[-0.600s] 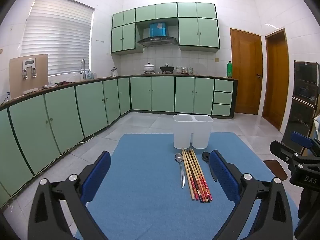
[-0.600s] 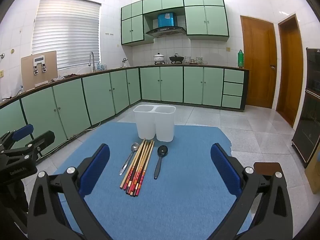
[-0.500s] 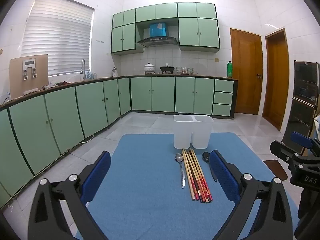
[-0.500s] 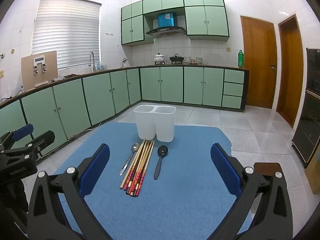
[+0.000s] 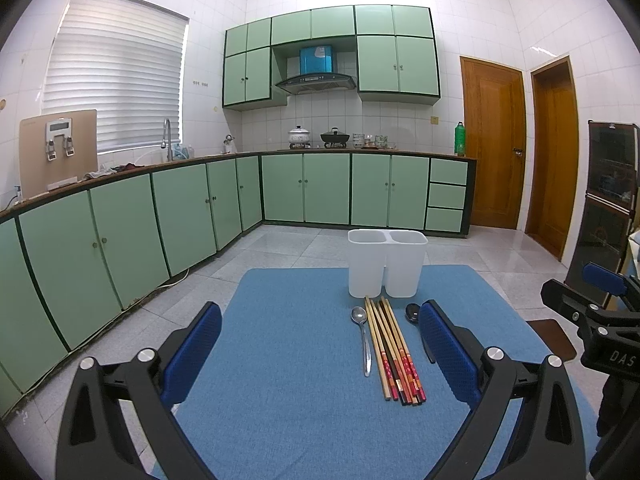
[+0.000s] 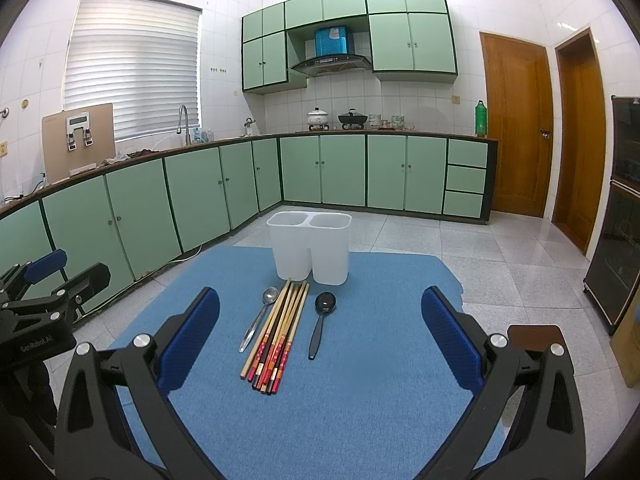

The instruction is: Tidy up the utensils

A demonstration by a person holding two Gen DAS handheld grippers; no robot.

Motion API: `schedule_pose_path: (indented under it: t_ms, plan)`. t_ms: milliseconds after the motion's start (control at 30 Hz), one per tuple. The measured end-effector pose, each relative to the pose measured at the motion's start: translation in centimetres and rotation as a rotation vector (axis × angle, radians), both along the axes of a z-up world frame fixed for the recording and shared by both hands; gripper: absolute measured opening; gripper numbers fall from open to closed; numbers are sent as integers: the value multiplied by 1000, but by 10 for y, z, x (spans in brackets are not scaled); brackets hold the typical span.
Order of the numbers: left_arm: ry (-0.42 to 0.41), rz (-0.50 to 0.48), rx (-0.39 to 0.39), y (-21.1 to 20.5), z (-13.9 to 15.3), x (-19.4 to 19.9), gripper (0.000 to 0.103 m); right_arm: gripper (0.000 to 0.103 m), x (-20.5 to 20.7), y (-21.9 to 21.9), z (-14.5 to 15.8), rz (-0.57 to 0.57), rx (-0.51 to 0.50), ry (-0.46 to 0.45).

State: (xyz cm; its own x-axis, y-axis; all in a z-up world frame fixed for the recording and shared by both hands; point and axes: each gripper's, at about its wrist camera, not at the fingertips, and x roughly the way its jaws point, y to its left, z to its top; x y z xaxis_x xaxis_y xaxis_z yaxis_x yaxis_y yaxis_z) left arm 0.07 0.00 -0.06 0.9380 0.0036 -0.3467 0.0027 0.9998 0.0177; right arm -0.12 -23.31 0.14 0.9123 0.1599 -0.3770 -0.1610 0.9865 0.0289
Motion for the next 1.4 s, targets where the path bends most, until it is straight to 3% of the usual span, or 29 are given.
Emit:
schedule_pose_path:
  t_ms: [1400]
  plan:
    - [1,0,3,4,-1,1,97,98,2,0,-6,-1,4,5]
